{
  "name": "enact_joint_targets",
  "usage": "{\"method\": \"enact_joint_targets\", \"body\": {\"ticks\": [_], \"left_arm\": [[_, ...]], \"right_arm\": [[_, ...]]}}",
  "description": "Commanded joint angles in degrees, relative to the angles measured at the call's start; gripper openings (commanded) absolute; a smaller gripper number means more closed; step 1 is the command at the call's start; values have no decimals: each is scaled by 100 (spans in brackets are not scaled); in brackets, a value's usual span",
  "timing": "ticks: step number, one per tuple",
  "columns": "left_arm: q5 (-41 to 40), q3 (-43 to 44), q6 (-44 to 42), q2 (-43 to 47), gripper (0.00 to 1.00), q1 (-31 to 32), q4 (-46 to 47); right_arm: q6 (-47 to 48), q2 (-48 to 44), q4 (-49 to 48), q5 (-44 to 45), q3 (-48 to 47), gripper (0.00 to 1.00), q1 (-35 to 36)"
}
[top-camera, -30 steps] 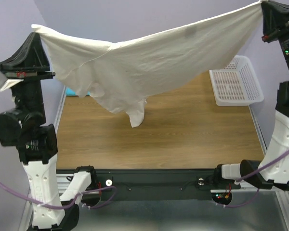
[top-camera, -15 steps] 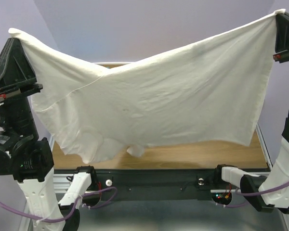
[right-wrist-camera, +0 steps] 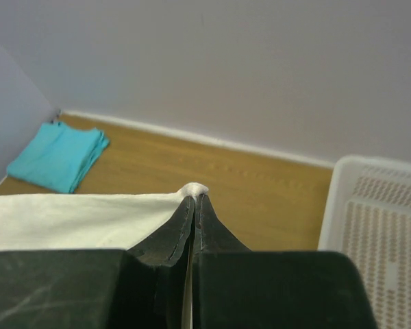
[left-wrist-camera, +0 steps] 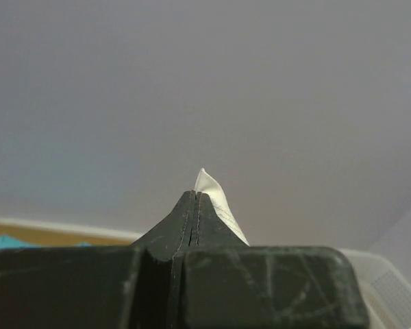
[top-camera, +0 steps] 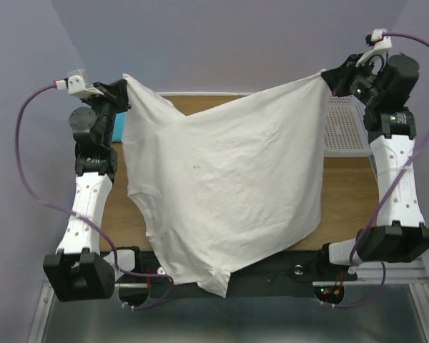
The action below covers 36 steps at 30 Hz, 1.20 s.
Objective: Fold and stack the t-shirts
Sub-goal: Flatten the tshirt out
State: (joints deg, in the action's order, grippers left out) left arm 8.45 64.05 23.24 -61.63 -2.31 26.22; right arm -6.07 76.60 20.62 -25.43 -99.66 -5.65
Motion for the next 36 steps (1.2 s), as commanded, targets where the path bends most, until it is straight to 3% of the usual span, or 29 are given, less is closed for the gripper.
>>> {"method": "enact_joint_targets", "body": {"ticks": [1,7,11,15,23,36], "left_arm": [[69,-471,58,-401,0,81,1086],[-19,-596,-39,-2044,0,213,1754],[-45,-149,48,-3300,0,213,1808],[-89,256,101,-3916,0,213,1747],[-282,889,66,-4481,0,213,1483],[-335,1066,-127,-4604,0,160,1342]], "right_arm": [[-298,442,-970,-515,603,1,-50],[-536,1804,-1973,-771,1088,1,-15],[-501,3006,-2746,-498,870,0,64],[-492,3807,-2879,-314,414,0,82],[-562,4776,-3020,-313,-272,1,152],[-615,5585,-3336,-251,-1073,1,284]]}}
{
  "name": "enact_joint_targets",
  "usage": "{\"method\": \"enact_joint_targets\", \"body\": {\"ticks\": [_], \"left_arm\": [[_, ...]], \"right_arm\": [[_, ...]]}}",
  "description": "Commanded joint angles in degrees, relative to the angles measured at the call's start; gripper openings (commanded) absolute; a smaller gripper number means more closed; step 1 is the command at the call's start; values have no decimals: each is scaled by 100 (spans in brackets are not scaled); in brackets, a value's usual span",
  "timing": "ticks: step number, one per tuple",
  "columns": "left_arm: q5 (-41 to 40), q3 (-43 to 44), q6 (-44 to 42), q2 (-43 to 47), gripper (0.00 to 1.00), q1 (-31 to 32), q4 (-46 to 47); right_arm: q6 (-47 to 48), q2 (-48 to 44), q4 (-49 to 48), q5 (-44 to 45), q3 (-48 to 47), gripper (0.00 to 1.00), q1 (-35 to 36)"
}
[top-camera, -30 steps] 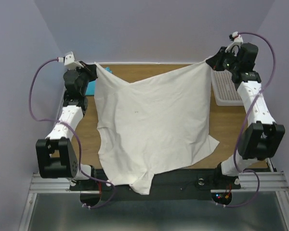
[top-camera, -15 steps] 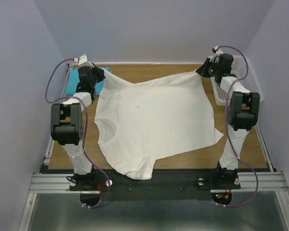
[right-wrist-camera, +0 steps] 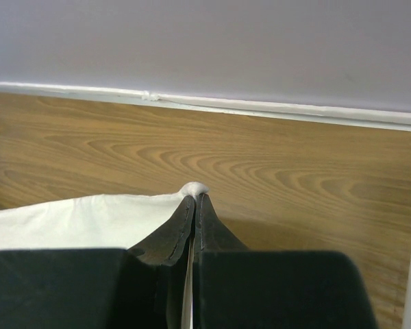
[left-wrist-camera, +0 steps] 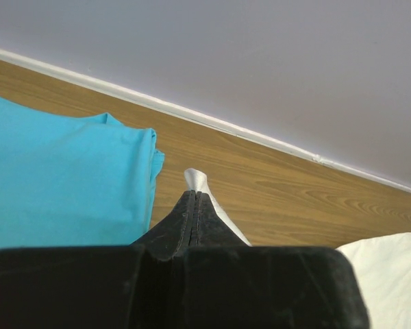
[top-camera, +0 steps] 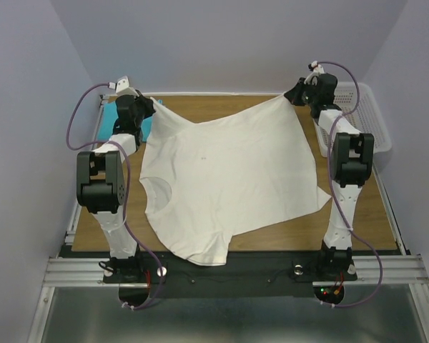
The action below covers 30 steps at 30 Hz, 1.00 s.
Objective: Fold and stack the t-shirts
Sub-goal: Flatten the tshirt out
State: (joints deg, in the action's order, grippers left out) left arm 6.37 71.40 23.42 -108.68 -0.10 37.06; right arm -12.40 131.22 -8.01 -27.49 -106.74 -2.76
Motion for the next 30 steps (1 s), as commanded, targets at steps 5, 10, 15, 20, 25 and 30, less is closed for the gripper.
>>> {"method": "enact_joint_targets", "body": {"ticks": [5,10,15,20,25,30], "left_arm": [[-31,357,-206,181,0,-105,240],[110,384,-303,225,0,-113,188],[373,235,-426,365,0,-104,170],[646,-116,-487,611,0,-96,170],[655,-451,-575,945,0,-43,179],[585,-811,-698,1314,0,-8,179]], "right_arm": [[-51,299,-526,-187,-541,1,-5],[-8,229,-552,-117,-497,1,-5],[124,-60,-579,-38,-226,1,-13],[256,-359,-614,-46,100,0,-14],[291,-632,-640,-64,390,1,-22],[318,-773,-676,-46,549,0,-31]]}}
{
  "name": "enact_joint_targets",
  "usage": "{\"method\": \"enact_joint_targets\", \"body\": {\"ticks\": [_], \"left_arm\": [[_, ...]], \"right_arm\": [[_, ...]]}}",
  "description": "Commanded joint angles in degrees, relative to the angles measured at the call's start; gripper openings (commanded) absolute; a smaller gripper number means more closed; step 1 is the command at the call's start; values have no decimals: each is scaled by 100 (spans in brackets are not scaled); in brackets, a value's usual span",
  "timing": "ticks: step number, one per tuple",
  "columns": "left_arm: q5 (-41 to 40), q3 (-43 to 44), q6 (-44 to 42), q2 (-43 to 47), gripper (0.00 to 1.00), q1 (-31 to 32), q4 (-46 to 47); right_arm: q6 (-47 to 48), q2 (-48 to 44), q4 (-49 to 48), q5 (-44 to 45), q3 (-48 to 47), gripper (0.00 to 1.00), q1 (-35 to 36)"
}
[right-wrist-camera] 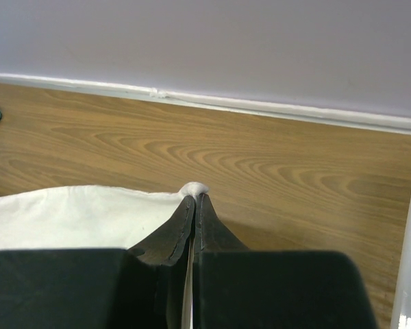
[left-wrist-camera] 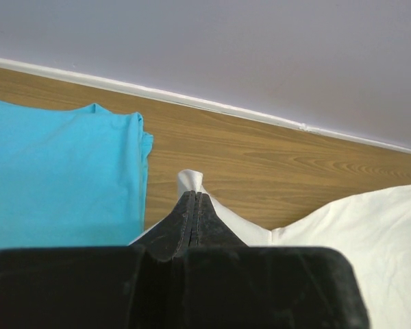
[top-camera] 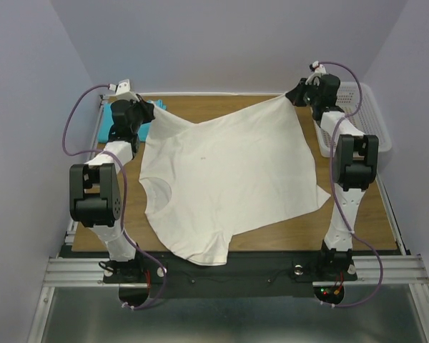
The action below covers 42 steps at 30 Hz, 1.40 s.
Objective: Fold and stack the t-shirts
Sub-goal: Flatten the tshirt out
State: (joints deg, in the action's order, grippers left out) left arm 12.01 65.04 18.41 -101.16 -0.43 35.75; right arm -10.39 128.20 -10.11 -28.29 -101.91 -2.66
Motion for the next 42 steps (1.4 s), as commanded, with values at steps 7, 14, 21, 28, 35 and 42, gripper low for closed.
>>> {"method": "enact_joint_targets", "body": {"ticks": [7,14,21,28,35,42], "left_arm": [[117,-623,-347,1028,0,25,249],[-172,-958,-584,1371,0,210,3],[108,-1072,-646,1529,0,210,-94],[-49,-1388,-839,1951,0,201,-287],[-76,-1388,-848,2004,0,174,-384],[20,-1406,-1006,2223,0,174,-516]], "right_arm": [[178,-586,-466,26,259,1,-60],[389,-735,-466,412,514,1,-112],[442,-797,-457,386,663,1,-156],[406,-814,-457,737,681,1,-191],[459,-674,-571,439,505,1,-200],[486,-709,-1045,61,672,0,-236]]}}
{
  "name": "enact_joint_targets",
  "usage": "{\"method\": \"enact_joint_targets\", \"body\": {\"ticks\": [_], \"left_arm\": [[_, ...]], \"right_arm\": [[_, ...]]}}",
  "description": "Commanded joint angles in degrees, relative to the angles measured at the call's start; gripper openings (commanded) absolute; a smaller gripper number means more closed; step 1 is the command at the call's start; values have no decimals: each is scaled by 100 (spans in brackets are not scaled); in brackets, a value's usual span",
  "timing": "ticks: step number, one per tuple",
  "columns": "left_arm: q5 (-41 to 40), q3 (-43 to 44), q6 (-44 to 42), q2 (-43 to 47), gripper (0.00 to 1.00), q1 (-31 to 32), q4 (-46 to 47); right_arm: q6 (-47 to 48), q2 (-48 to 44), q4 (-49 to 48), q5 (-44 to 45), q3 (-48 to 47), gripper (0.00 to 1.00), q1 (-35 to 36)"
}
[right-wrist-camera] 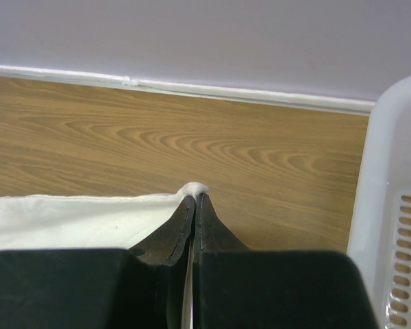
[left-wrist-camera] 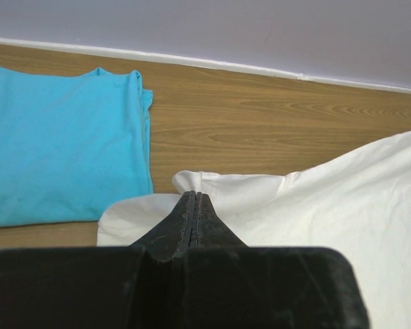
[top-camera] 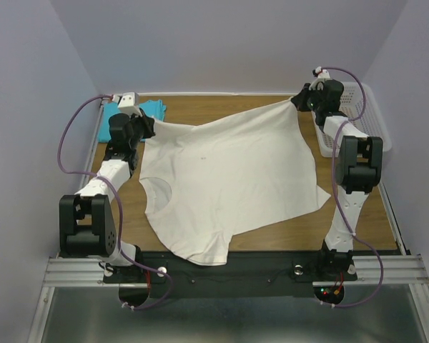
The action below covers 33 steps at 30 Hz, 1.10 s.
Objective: Fold and stack the t-shirts
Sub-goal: Flatten the tshirt out
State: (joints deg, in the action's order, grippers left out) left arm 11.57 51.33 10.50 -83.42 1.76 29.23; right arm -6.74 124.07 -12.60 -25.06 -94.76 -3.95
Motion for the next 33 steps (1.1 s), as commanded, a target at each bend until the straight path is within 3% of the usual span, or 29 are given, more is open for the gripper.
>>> {"method": "enact_joint_targets", "body": {"ticks": [1,17,33], "left_arm": [[99,-44,-233,484,0,-44,100],[486,-431,-294,1126,0,-44,-269],[354,-255,-215,722,0,-18,-515]], "right_arm": [[129,-313,-840,-306,1,1,-115],[252,-313,-1210,-1193,230,1,-177],[393,-375,-1210,-1106,300,1,-229]]}}
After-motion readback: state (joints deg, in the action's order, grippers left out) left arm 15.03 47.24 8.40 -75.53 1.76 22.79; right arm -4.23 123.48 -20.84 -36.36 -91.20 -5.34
